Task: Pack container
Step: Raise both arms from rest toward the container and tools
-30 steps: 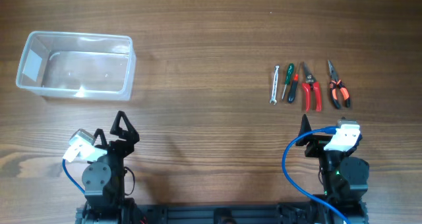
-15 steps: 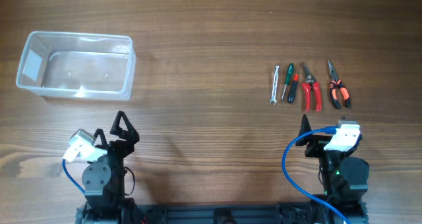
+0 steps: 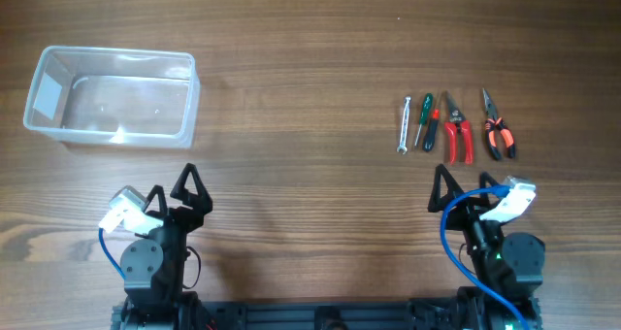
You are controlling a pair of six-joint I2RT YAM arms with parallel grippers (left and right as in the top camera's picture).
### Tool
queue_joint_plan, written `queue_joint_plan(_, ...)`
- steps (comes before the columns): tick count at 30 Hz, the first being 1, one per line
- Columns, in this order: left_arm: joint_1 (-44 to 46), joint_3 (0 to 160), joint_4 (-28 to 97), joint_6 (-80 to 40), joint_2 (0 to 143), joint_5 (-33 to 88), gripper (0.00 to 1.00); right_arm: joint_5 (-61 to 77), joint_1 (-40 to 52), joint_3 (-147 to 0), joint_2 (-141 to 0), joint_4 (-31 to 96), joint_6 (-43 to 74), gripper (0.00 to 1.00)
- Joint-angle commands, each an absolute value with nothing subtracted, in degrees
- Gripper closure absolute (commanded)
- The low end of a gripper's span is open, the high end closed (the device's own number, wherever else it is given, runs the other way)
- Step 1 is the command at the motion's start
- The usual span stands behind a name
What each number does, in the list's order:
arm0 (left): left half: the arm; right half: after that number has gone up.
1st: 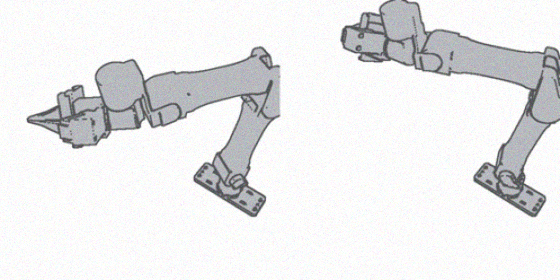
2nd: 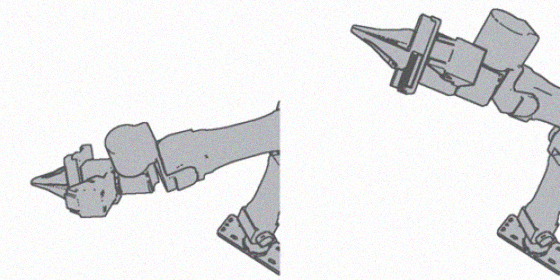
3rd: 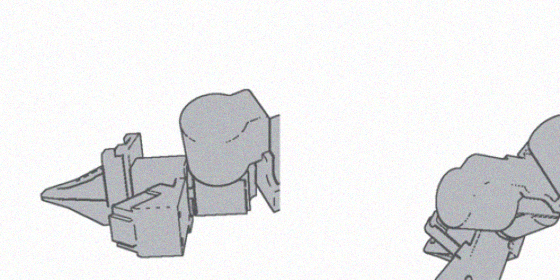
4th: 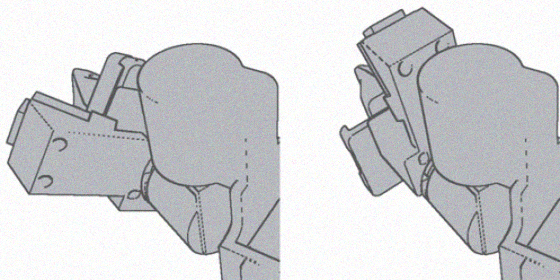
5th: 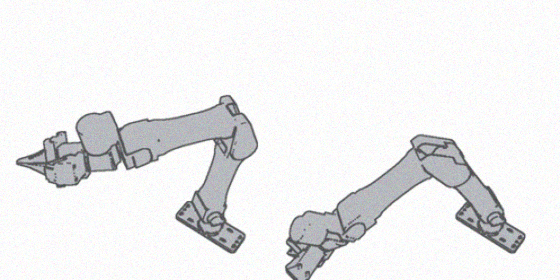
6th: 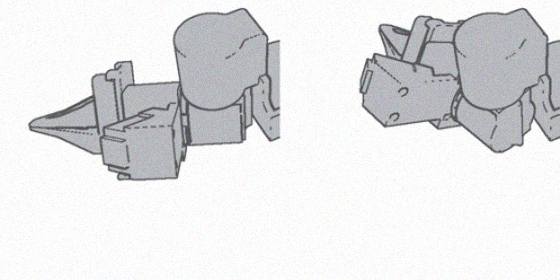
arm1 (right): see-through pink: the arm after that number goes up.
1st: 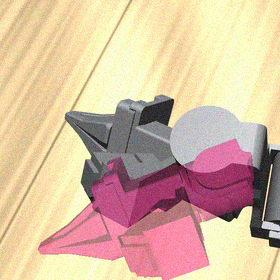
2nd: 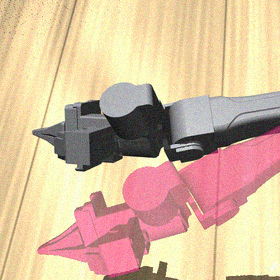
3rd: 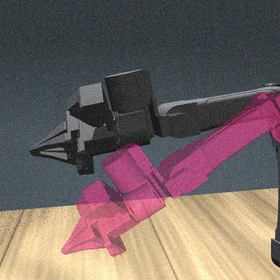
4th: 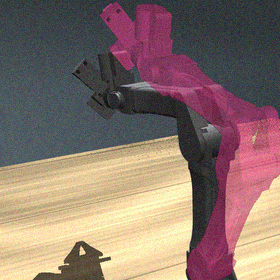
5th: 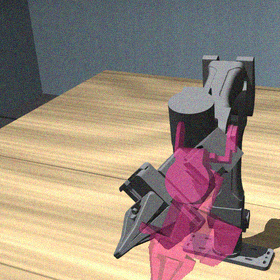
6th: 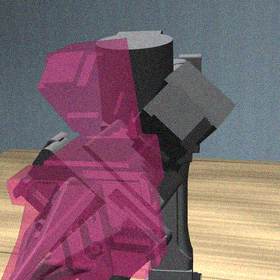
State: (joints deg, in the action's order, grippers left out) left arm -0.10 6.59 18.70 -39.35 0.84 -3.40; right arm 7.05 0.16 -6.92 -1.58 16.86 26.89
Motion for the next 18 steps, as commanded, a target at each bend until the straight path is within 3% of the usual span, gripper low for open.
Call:
queue_joint_plan(1,0.2,9.6,18.2,-39.0,1.3,-2.0,0.00,16.6,-0.1,-8.7,-1.4,13.7,32.7,0.00)
queue_joint_plan(5,0.2,20.0,19.4,-30.9,10.1,-2.7,0.01,16.3,-0.1,-16.8,-9.0,14.0,26.8,0.01)
queue_joint_plan(11,0.0,46.2,23.9,-19.8,37.8,-11.6,0.00,15.9,-0.1,-38.3,-38.4,19.8,26.8,0.00)
queue_joint_plan(18,-10.2,80.0,29.3,-14.0,71.0,-11.9,0.00,23.3,-0.1,-67.4,-68.4,30.7,22.7,0.00)
